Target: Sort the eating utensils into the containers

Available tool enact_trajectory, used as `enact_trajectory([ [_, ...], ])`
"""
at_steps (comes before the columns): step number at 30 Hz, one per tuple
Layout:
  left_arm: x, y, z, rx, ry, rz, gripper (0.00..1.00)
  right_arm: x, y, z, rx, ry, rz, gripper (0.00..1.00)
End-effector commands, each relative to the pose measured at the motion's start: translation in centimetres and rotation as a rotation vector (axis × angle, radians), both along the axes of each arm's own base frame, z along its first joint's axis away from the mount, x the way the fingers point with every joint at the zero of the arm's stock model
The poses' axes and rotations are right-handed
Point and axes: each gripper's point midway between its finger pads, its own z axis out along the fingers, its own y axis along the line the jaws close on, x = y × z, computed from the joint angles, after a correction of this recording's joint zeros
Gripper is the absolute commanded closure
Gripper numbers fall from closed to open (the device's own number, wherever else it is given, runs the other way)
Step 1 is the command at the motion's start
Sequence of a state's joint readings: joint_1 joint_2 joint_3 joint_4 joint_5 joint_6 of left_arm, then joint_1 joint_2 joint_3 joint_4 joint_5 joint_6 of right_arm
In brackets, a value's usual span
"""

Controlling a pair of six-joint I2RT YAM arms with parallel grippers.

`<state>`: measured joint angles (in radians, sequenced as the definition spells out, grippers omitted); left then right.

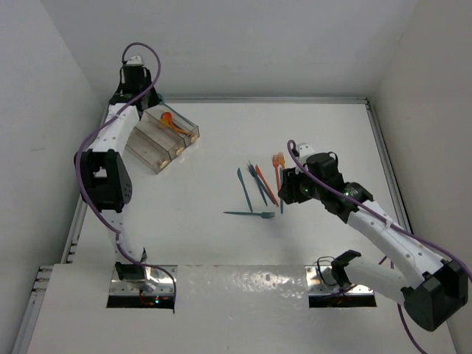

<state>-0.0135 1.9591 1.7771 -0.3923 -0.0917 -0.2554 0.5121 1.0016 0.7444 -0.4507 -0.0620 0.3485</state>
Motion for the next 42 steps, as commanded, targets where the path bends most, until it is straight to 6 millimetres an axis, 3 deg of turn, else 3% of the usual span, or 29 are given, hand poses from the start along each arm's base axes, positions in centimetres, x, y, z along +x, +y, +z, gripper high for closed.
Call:
enact_trajectory([
  [1,2.5,0.2,4.4,0.025,-0.142,-0.078,1.00,0.5,0.3,0.6,0.018,-0.023,0.003,0.53],
  [2,2.8,1.6,4.4,0.039,-0.146,-0.062,1.00,0.5,0.3,0.3,0.012,-0.015,0.004,0.53],
  [6,4.4,4.1,4.2,0.073,-0.153,-0.051,1.00,0.7,0.4,0.2,0.002,-0.008,0.006,0.53],
  [9,5.8,4.8,2.1,0.098,-0.123,-0.059,1.00,0.8,0.5,-0.1,-0.001,0.003,0.008,0.53],
  [12,6.6,4.9,1.0,0.105,-0.111,-0.089,1.00,0.8,0.4,-0.4,-0.011,0.015,0.009,0.52],
  [15,7.2,4.7,-1.7,0.096,-0.074,-0.123,1.00,0.7,0.3,-0.6,-0.023,0.029,0.006,0.52],
  [22,7.6,3.9,-5.7,0.061,-0.014,-0.160,1.00,0.7,0.2,-0.6,-0.028,0.038,-0.002,0.52],
  [25,7.6,3.6,-6.9,0.041,0.006,-0.172,0.90,0.7,0.2,-0.7,-0.031,0.043,-0.004,0.52],
  [29,7.1,3.1,-6.8,0.023,0.010,-0.189,0.73,0.7,0.1,-0.3,-0.029,0.040,-0.011,0.51],
  [30,7.0,3.0,-5.7,0.025,-0.012,-0.193,0.66,0.7,0.1,-0.3,-0.031,0.038,-0.011,0.51],
  [34,6.1,2.3,-2.7,0.013,-0.055,-0.212,0.52,0.7,-0.1,0.2,-0.028,0.026,-0.016,0.51],
  [35,5.6,1.8,-2.3,0.005,-0.059,-0.220,0.50,0.7,-0.1,0.4,-0.025,0.017,-0.018,0.51],
  [36,4.9,0.9,-0.1,0.001,-0.087,-0.236,0.47,0.7,-0.2,0.6,-0.024,0.012,-0.019,0.51],
  [37,4.3,0.2,0.6,-0.009,-0.091,-0.247,0.47,0.7,-0.3,0.6,-0.027,0.009,-0.021,0.51],
  [38,2.7,-2.1,1.6,-0.012,-0.094,-0.292,0.46,0.7,-0.4,1.0,-0.025,-0.004,-0.029,0.51],
  [39,1.8,-2.9,2.2,0.007,-0.103,-0.305,0.45,0.8,-0.5,1.2,-0.024,-0.014,-0.034,0.51],
  [40,0.7,-5.2,2.3,0.022,-0.102,-0.345,0.45,0.8,-0.7,1.3,-0.025,-0.020,-0.041,0.51],
  [41,-1.4,-9.2,4.2,0.043,-0.131,-0.417,0.45,0.8,-0.8,1.4,-0.024,-0.026,-0.047,0.51],
  [42,-3.2,-10.7,1.8,0.075,-0.078,-0.437,0.44,0.8,-0.9,1.6,-0.025,-0.038,-0.048,0.51],
])
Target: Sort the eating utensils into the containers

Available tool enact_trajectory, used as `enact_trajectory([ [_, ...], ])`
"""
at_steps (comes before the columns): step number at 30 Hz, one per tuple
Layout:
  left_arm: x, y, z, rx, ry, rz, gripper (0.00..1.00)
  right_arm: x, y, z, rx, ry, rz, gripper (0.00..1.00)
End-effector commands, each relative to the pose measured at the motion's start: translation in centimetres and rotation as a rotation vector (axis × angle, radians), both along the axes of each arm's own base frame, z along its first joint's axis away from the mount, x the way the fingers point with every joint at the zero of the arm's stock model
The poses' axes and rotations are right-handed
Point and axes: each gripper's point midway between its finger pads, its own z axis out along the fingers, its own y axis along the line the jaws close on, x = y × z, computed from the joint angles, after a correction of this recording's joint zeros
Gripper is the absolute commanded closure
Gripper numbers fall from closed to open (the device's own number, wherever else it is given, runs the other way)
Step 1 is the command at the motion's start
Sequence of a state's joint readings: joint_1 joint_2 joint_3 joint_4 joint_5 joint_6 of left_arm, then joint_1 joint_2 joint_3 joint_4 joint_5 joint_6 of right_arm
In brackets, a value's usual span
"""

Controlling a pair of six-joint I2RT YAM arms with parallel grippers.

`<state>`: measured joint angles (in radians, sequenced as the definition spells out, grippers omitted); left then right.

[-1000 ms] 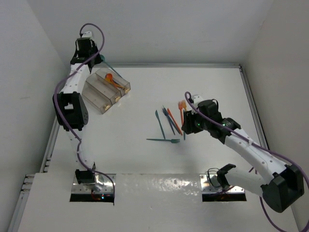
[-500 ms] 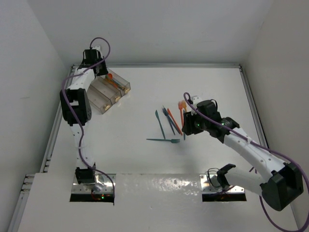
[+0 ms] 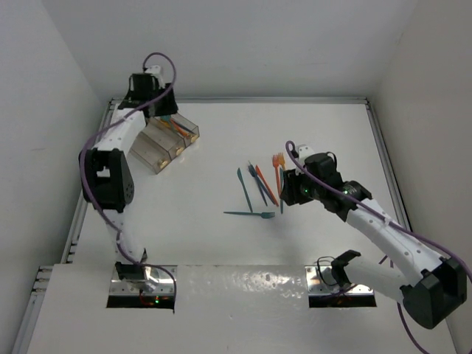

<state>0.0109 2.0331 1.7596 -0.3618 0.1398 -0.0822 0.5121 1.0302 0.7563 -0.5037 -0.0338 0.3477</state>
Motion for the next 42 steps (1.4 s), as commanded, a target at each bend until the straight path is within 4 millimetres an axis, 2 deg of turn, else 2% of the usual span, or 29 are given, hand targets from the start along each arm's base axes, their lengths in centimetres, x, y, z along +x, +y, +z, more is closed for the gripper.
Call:
enact_trajectory([
  [1,-5.0,-10.5,5.4,0.056,-0.124,-0.206,0.44,1.1,-0.1,2.6,0.023,-0.088,-0.025,0.51],
  [2,-7.5,-14.5,6.0,0.059,-0.134,-0.287,0.44,1.1,-0.2,2.6,0.017,-0.086,-0.021,0.51],
  [3,-9.8,-16.0,3.1,0.069,-0.076,-0.331,0.44,1.1,-0.6,2.5,-0.003,-0.087,-0.036,0.51],
  [4,-11.5,-17.6,2.1,0.065,-0.055,-0.377,0.44,1.1,-0.8,2.4,-0.009,-0.086,-0.037,0.51],
  [5,-14.2,-20.8,1.8,0.051,-0.047,-0.467,0.44,1.0,-0.9,2.5,-0.009,-0.090,-0.042,0.51],
  [6,-16.6,-21.7,-0.6,0.061,0.011,-0.512,0.45,1.0,-1.1,2.8,-0.010,-0.101,-0.050,0.51],
  [7,-18.1,-22.6,-1.4,0.072,0.031,-0.550,0.46,0.9,-1.3,2.7,-0.012,-0.104,-0.054,0.51],
  [8,-20.5,-24.6,-1.7,0.094,0.033,-0.613,0.47,0.8,-1.4,2.8,-0.014,-0.111,-0.055,0.51],
  [9,-21.9,-25.2,-2.3,0.115,0.039,-0.646,0.48,0.8,-1.6,2.9,-0.015,-0.116,-0.059,0.51],
  [10,-24.2,-26.1,-3.8,0.129,0.071,-0.699,0.48,0.7,-1.8,3.0,-0.018,-0.124,-0.065,0.51],
  [13,-27.3,-27.1,-4.6,0.136,0.092,-0.806,0.50,0.4,-2.3,2.9,-0.030,-0.126,-0.075,0.51],
  [16,-29.3,-27.2,-6.1,0.178,0.132,-0.876,0.50,0.2,-2.6,2.9,-0.032,-0.126,-0.088,0.51],
  [21,-31.0,-28.4,-7.7,0.212,0.167,-0.956,0.51,-0.1,-2.7,3.0,-0.020,-0.130,-0.100,0.51],
  [24,-31.9,-29.3,-9.4,0.247,0.195,-1.002,0.51,-0.2,-3.0,3.0,-0.023,-0.127,-0.112,0.51],
  [28,-32.5,-30.1,-10.8,0.263,0.220,-1.039,0.52,-0.4,-3.3,3.1,-0.030,-0.129,-0.122,0.51],
  [38,-31.6,-31.1,-12.5,0.281,0.233,-1.040,0.54,-0.8,-3.6,3.3,-0.024,-0.124,-0.137,0.51],
  [42,-32.1,-31.0,-13.9,0.307,0.258,-1.051,0.58,-0.9,-3.6,3.3,-0.022,-0.120,-0.136,0.51],
])
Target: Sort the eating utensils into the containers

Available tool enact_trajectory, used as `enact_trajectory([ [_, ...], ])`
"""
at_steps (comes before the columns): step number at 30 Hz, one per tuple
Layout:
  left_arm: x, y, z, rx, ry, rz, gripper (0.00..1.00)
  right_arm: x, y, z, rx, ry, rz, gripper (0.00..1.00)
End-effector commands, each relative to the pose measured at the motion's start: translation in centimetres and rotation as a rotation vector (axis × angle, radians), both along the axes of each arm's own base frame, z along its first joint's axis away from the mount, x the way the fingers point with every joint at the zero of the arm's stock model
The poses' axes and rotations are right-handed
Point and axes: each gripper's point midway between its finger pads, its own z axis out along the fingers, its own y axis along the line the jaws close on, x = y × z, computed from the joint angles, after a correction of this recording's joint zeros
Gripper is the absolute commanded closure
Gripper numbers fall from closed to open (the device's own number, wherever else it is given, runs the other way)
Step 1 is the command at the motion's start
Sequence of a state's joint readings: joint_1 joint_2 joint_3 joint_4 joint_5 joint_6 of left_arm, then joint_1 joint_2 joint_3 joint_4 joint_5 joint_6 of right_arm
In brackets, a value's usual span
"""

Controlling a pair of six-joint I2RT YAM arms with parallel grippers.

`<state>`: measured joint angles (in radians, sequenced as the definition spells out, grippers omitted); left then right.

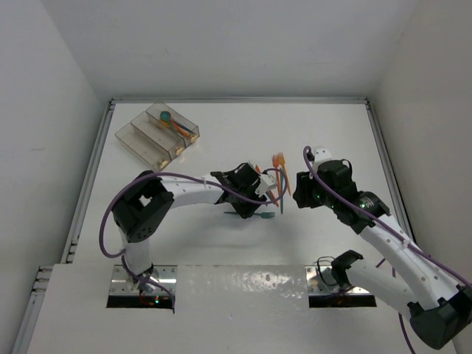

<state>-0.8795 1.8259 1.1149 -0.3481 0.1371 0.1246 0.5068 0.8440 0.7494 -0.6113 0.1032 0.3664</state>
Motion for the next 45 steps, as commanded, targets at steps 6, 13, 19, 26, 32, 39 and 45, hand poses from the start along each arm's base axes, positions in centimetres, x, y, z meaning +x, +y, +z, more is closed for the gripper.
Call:
enact_trajectory([
  [6,-1.4,-1.6,-1.8,0.047,-0.021,-0.071,0.69,0.2,-0.2,0.6,0.010,-0.024,-0.022,0.51],
  [13,-2.7,-1.6,-1.5,0.037,-0.013,-0.068,1.00,0.4,-0.3,0.8,0.007,-0.037,-0.024,0.51],
  [19,-1.0,-1.7,3.3,-0.050,-0.094,0.008,1.00,0.9,-0.6,2.3,-0.005,-0.075,-0.032,0.51],
  [26,6.7,2.2,12.2,-0.282,-0.142,0.353,1.00,1.8,-0.7,4.6,0.008,-0.137,-0.051,0.52],
  [32,15.3,11.2,16.4,-0.411,-0.176,0.856,1.00,2.6,-1.1,4.9,0.005,-0.132,-0.122,0.52],
  [39,22.6,24.1,16.9,-0.645,-0.158,1.432,1.00,3.2,-0.8,3.8,0.037,-0.097,-0.177,0.50],
  [45,26.2,31.4,17.4,-0.684,-0.267,1.697,1.00,3.3,-0.2,3.3,0.053,-0.087,-0.159,0.50],
])
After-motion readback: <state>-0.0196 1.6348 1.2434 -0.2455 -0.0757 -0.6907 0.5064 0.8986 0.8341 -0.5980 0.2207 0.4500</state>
